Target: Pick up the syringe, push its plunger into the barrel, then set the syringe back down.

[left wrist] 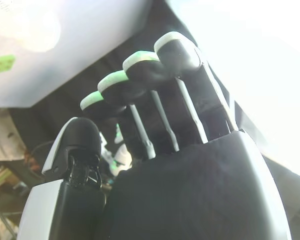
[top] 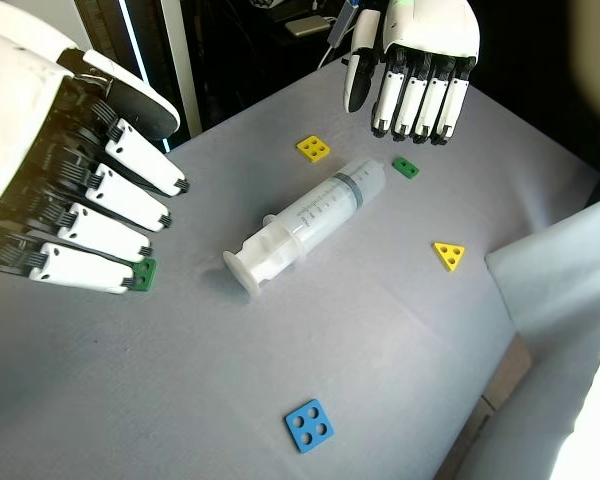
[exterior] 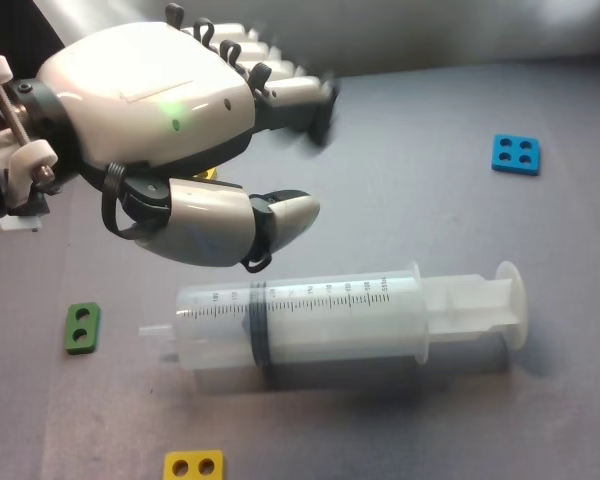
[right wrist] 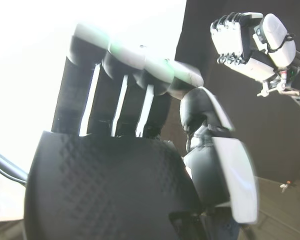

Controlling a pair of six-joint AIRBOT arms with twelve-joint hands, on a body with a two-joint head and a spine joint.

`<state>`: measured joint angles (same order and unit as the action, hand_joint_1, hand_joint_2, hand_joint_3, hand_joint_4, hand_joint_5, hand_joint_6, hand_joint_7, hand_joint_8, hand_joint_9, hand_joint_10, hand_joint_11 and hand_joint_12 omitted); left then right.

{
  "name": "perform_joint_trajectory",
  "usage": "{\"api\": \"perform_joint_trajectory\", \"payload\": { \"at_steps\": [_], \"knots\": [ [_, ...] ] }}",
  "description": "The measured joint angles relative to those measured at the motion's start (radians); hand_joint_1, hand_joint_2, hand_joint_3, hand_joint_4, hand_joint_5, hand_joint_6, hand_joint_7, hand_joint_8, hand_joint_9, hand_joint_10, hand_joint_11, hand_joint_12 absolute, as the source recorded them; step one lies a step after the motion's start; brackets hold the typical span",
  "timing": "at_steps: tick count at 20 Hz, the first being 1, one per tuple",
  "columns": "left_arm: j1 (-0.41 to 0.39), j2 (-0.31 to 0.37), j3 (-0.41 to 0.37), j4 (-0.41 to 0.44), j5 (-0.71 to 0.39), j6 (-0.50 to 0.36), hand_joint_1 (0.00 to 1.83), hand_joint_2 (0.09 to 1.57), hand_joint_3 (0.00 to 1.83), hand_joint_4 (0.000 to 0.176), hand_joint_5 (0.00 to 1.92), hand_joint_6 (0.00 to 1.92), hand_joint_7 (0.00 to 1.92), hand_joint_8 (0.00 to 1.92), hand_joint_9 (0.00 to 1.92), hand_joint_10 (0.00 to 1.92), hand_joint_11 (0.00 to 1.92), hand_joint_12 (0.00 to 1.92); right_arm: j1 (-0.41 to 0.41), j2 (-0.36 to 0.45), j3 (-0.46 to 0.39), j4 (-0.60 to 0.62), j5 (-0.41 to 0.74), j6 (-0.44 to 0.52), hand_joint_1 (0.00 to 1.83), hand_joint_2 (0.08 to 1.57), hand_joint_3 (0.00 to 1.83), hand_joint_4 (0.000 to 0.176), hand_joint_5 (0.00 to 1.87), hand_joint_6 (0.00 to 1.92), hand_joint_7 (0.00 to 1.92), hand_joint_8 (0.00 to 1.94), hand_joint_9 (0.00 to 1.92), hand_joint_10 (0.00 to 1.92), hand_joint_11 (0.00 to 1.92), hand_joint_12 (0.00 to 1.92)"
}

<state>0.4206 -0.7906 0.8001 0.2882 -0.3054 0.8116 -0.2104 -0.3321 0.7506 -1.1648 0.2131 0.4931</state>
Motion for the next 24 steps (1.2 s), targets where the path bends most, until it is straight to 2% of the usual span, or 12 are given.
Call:
{"api": "perform_joint_trajectory", "payload": {
  "at_steps": [3,9,13,15,17,20,22,24],
  "knots": [
    [0.000,0.000,0.000,-0.005,0.006,0.000,0.00,1.39,0.04,0.000,0.01,0.00,0.00,0.00,0.00,0.00,0.01,0.02,0.000,0.000,0.000,0.001,0.000,0.000,0.00,1.30,0.10,0.000,0.11,0.00,0.05,0.00,0.00,0.00,0.00,0.00],
    [0.000,0.000,-0.006,-0.042,0.006,0.011,0.00,1.40,0.03,0.000,0.00,0.00,0.00,0.00,0.00,0.00,0.03,0.04,0.000,0.000,0.000,0.002,0.000,0.000,0.00,1.28,0.08,0.000,0.09,0.00,0.04,0.00,0.00,0.00,0.00,0.00],
    [0.000,-0.003,-0.043,-0.262,0.006,0.200,0.00,1.39,0.02,0.000,0.00,0.00,0.00,0.00,0.00,0.00,0.02,0.04,0.000,0.000,0.000,0.002,0.000,-0.001,0.00,1.29,0.08,0.000,0.13,0.02,0.07,0.01,0.02,0.01,0.00,0.00],
    [0.000,-0.019,-0.043,-0.312,0.008,0.247,0.00,1.36,0.01,0.000,0.00,0.00,0.00,0.00,0.00,0.00,0.01,0.04,0.000,0.000,0.000,0.001,-0.002,-0.003,0.00,1.29,0.07,0.000,0.13,0.01,0.07,0.01,0.03,0.01,0.00,0.00],
    [0.000,-0.035,-0.053,-0.409,0.006,0.346,0.00,1.29,0.00,0.000,0.00,0.00,0.00,0.00,0.00,0.00,0.00,0.00,0.000,0.000,0.000,0.002,-0.002,-0.003,0.00,1.29,0.07,0.000,0.13,0.01,0.07,0.01,0.03,0.01,0.00,0.00],
    [0.014,-0.043,-0.085,-0.661,0.000,0.618,0.09,1.19,0.00,0.000,0.00,0.00,0.00,0.00,0.00,0.00,0.00,0.00,0.000,0.000,0.000,0.002,-0.009,-0.003,0.00,1.28,0.06,0.000,0.14,0.01,0.08,0.01,0.02,0.01,0.00,0.00],
    [0.063,-0.043,-0.102,-0.802,-0.058,0.729,0.24,1.15,0.00,0.000,0.00,0.00,0.00,0.00,0.00,0.00,0.00,0.00,0.000,0.000,0.000,0.002,-0.016,-0.003,0.00,1.28,0.06,0.000,0.14,0.01,0.08,0.01,0.03,0.01,0.00,0.00],
    [0.118,-0.050,-0.114,-0.884,-0.127,0.779,0.28,1.11,0.00,0.000,0.00,0.00,0.00,0.00,0.00,0.00,0.04,0.02,0.000,0.000,0.000,0.002,-0.016,-0.003,0.00,1.28,0.06,0.000,0.14,0.01,0.08,0.01,0.03,0.01,0.00,0.00]
  ]
}}
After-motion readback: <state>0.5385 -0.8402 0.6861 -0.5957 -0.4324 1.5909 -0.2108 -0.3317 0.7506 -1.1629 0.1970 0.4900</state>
